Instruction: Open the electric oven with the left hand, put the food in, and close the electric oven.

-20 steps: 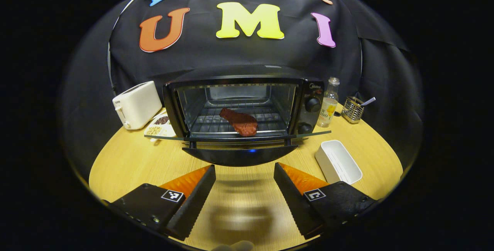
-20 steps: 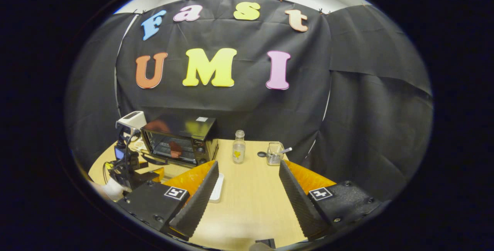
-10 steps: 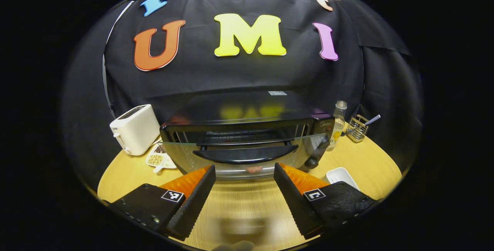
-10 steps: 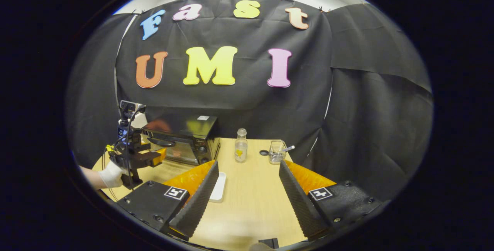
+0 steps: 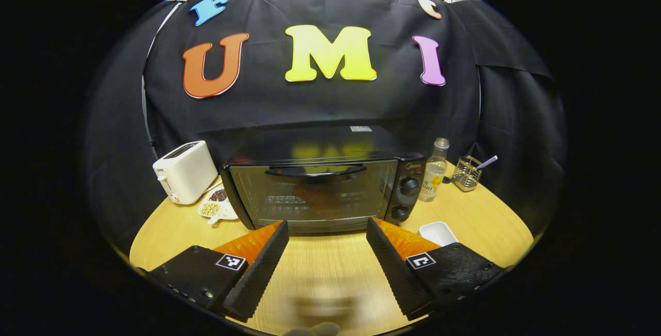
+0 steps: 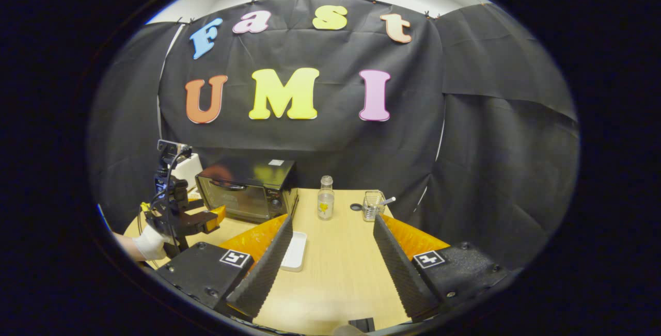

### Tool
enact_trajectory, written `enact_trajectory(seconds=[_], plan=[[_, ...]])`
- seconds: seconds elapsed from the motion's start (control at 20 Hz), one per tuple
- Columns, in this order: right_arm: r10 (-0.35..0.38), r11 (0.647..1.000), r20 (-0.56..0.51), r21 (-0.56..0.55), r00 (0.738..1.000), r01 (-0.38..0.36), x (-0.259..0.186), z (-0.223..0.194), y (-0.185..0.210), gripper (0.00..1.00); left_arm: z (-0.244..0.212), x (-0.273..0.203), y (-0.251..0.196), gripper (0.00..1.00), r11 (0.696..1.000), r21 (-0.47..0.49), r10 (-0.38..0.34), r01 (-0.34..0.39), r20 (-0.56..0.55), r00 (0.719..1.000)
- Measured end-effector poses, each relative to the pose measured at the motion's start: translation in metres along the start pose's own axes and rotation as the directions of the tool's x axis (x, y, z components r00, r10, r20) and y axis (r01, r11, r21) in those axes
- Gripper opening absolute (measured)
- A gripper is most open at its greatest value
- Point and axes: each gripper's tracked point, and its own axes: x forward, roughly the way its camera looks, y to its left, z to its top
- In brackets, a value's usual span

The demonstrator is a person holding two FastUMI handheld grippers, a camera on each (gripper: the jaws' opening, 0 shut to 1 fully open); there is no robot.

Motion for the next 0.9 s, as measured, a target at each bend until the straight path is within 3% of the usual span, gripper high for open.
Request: enact_trajectory(seconds=[0.2, 0.55, 0.9], plan=[[0.037, 0.999, 0.033, 0.006, 0.999, -0.037, -0.022, -0.001, -0.010, 1.00, 0.035, -0.060, -0.005, 0.97, 0.999, -0.012, 0.033, -0.032, 0.086, 0.996], [0.078, 0.997, 0.136, 0.013, 0.988, -0.080, -0.075, 0.009, -0.042, 0.99, 0.077, -0.215, -0.001, 0.96, 0.992, -0.037, 0.124, -0.119, 0.192, 0.973], [0.062, 0.996, 0.231, 0.040, 0.971, -0.074, -0.117, 0.016, -0.055, 0.99, 0.082, -0.321, 0.024, 0.96, 0.974, -0.033, 0.226, -0.224, 0.221, 0.949]])
